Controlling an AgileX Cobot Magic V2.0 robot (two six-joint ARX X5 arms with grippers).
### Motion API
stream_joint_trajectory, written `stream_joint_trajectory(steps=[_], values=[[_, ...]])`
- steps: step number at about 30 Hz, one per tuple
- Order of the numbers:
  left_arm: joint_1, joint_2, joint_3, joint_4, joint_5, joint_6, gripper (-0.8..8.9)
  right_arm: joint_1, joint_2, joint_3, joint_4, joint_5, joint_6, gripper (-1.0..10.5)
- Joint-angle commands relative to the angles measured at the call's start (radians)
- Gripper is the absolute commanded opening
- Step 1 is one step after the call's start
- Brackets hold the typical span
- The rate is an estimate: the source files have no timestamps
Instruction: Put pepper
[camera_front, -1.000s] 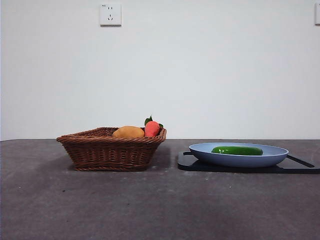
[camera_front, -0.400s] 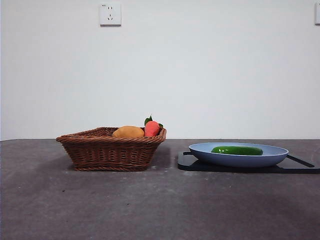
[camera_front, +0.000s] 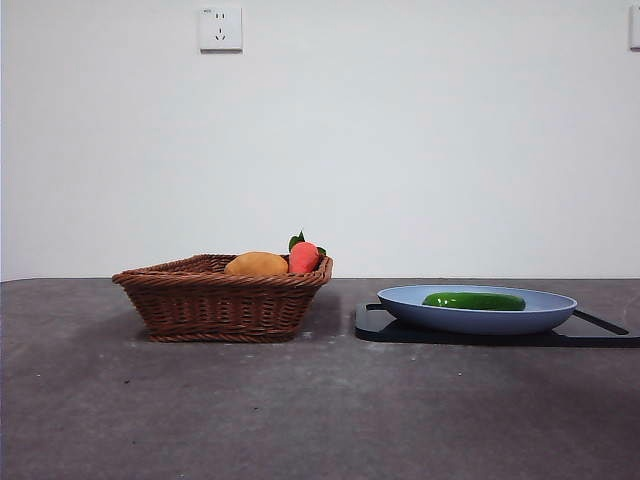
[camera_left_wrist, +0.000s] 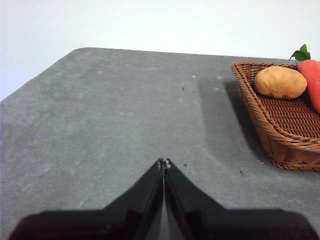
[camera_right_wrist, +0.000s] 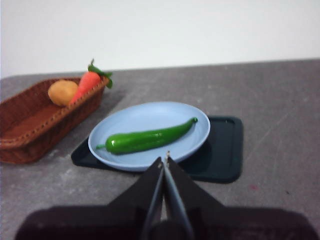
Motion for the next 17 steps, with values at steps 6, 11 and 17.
stream_joint_trajectory(steps=[6,11,17], values=[[0.003,-0.003,-0.01,0.01,0.003,-0.006,0.08,0.004,-0.018,-0.002,-0.067,0.002,0.014,0.1],[0.003,-0.003,-0.01,0.01,0.003,-0.006,0.08,0.003,-0.017,-0.002,-0.087,0.002,0.046,0.1],[0.003,-0.003,-0.01,0.01,0.003,-0.006,0.08,0.002,-0.017,-0.002,-0.087,0.003,0.047,0.1]])
